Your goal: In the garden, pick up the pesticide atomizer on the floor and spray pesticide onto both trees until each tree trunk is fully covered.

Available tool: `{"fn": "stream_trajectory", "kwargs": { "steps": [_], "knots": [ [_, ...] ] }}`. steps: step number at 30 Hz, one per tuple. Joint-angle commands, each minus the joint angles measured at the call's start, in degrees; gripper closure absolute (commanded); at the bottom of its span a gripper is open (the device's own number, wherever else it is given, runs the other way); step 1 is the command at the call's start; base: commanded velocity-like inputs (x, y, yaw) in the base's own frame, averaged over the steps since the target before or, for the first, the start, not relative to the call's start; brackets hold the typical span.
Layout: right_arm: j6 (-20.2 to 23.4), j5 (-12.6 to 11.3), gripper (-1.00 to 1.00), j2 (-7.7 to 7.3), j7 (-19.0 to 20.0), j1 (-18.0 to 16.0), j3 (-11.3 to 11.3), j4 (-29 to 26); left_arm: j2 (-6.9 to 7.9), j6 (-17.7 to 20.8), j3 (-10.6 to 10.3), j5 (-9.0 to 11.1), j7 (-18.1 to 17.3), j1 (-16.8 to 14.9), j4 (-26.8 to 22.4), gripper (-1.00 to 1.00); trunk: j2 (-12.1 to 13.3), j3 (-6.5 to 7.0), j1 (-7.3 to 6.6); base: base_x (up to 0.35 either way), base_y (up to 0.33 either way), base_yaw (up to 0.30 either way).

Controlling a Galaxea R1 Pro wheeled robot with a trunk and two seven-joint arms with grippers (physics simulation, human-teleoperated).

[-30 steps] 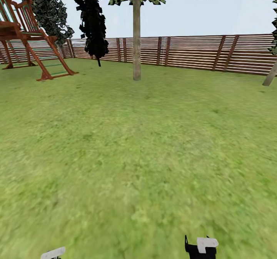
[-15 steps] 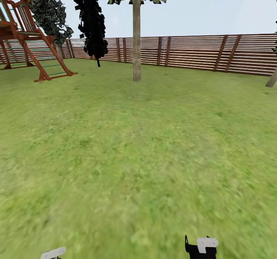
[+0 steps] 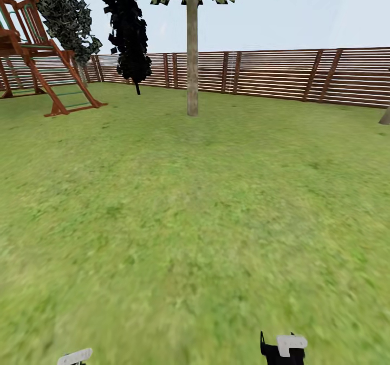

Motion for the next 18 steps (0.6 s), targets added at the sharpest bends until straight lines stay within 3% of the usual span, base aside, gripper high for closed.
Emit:
{"fn": "stream_trajectory", "kwargs": {
  "steps": [1, 18],
  "knots": [
    [-0.2, -0.5, -1.00, -0.02, -0.1, 0.0, 0.5, 0.0, 0.01, -0.1, -0.5, 0.1, 0.4, 0.0, 0.0, 1.00, 0.0, -0.05, 0.03, 0.338, 0.000, 0.000],
    [-0.2, -0.5, -1.00, -0.02, -0.1, 0.0, 0.5, 0.0, 0.01, -0.1, -0.5, 0.1, 0.4, -0.1, 0.0, 1.00, 0.0, -0.05, 0.03, 0.338, 0.000, 0.000]
  ]
}}
